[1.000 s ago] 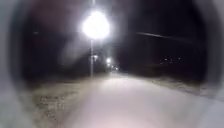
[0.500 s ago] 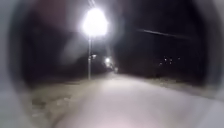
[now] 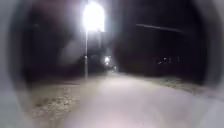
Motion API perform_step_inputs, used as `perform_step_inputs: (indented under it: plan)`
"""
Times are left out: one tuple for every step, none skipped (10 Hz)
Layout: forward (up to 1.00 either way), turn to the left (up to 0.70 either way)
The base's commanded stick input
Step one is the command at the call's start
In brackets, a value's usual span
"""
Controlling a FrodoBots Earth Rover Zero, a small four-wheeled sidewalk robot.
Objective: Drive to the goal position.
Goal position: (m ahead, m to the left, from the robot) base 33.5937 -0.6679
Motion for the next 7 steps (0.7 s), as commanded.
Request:
perform_step_inputs:
  plan:
    - [1.0, 0.0]
    - [1.0, 0.0]
    - [1.0, 0.0]
    - [1.0, 0.0]
    - [1.0, 0.0]
    - [1.0, 0.0]
    - [1.0, 0.0]
